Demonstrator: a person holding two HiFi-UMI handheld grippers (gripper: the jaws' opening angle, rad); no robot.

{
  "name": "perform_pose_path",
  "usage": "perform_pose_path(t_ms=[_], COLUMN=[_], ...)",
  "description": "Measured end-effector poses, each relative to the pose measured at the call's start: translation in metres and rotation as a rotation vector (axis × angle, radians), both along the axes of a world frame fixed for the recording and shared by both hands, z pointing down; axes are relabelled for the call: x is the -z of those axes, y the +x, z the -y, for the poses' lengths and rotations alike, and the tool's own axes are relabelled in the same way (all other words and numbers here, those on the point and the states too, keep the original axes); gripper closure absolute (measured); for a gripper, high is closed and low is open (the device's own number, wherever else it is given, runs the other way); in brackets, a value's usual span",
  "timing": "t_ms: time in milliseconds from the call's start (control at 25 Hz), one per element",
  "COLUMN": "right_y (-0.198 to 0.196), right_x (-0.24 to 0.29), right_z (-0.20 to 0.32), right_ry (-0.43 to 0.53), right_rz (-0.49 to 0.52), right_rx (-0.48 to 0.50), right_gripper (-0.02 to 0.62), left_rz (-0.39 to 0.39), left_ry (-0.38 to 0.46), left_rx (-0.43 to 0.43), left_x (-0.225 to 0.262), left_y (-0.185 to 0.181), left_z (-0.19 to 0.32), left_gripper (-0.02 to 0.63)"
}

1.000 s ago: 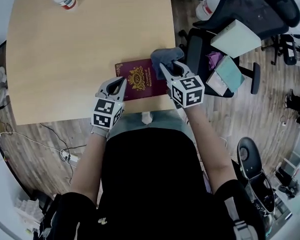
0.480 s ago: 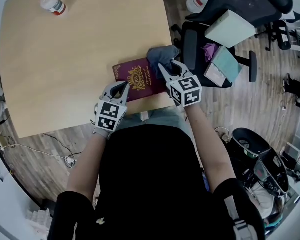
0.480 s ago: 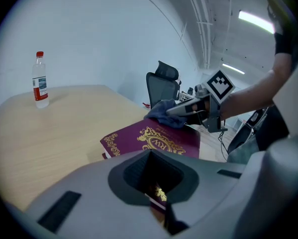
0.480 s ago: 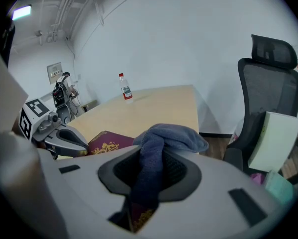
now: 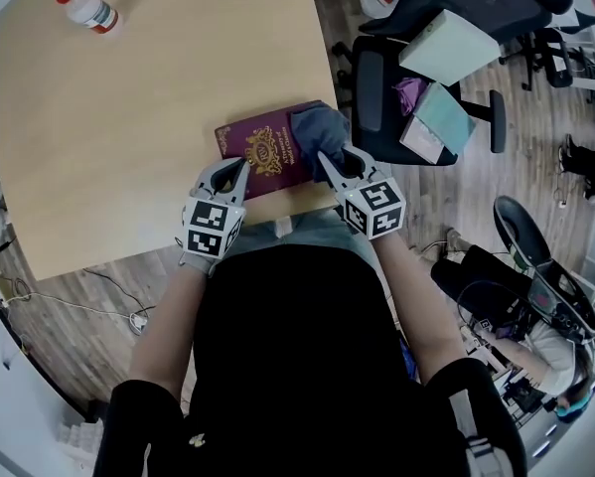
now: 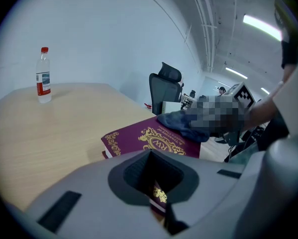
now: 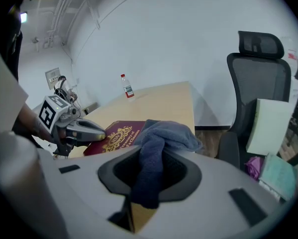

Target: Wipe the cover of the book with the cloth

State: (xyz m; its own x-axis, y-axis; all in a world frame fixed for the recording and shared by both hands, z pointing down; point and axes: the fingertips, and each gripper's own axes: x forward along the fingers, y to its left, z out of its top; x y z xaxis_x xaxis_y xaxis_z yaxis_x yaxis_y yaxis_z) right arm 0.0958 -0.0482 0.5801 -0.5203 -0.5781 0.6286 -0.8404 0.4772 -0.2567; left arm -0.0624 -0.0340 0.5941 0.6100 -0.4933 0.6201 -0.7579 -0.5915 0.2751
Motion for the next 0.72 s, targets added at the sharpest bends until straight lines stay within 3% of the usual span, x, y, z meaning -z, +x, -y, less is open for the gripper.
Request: perform_pose_path(t_ms=[240,560,720], right_y=[-0.003,-0.037,-0.05], right_x=[-0.001,-0.006,-0.009], right_z=[-0.03,-0.047,-0.044], right_ry=[-0.036,-0.113,-0.187], right_rz=[-0.002,-0.039,-0.023], right_rx=[0.043,0.2,0.195], right_gripper=[0.497,0.497,0.497], left_rz=[-0.03,-0.025,-0.043], left_ry=[-0.004,-0.001,-0.008], left_rx=[0.01,0.009,0.009], left_x=[0.001,0.0,0.0], left_y=[-0.001,0.001,0.001], left_z=[0.001,0.001,0.001], left_gripper=[0.586,0.586,0.586])
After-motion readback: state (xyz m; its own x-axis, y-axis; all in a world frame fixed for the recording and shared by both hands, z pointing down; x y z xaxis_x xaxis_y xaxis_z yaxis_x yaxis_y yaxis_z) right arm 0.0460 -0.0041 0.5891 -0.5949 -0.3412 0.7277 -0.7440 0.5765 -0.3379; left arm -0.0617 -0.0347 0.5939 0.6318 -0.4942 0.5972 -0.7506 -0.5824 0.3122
